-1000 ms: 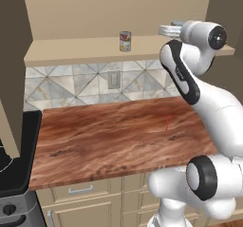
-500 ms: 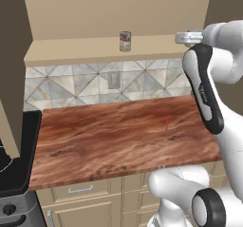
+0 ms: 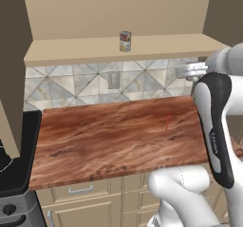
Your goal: Restock the canned food cabinet by taking the new fresh canned food from the counter and placing it in the cabinet. Then, take the old canned food from the cabinet and place it on the counter.
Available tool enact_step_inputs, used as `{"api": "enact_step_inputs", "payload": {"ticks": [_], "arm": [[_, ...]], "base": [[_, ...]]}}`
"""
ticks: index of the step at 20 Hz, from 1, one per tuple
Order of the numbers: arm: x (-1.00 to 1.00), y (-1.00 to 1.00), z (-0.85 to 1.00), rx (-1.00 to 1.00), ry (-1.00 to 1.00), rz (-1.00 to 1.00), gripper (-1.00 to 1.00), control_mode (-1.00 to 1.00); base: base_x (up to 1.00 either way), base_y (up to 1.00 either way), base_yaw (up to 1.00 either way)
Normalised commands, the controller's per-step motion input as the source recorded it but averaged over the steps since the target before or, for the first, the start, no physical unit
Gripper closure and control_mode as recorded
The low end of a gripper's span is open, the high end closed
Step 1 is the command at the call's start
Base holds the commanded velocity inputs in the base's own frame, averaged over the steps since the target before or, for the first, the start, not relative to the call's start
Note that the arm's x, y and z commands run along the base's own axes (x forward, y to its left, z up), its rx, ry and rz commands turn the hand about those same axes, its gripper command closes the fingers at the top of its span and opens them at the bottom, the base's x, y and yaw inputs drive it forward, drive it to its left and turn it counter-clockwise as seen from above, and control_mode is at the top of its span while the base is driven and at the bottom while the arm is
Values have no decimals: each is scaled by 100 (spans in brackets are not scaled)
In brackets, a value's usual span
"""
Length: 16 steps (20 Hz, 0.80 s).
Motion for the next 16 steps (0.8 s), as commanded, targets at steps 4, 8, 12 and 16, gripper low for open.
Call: {"api": "enact_step_inputs", "payload": {"ticks": [4,8,12,16], "arm": [[-52,100,-72,0,9,12,100,-100],[-1,100,-82,3,12,24,100,-100],[39,67,-60,5,14,30,100,-100],[73,10,-42,3,17,36,100,-100]], "base": [[0,0,0],[0,0,0],[0,0,0],[0,0,0]]}}
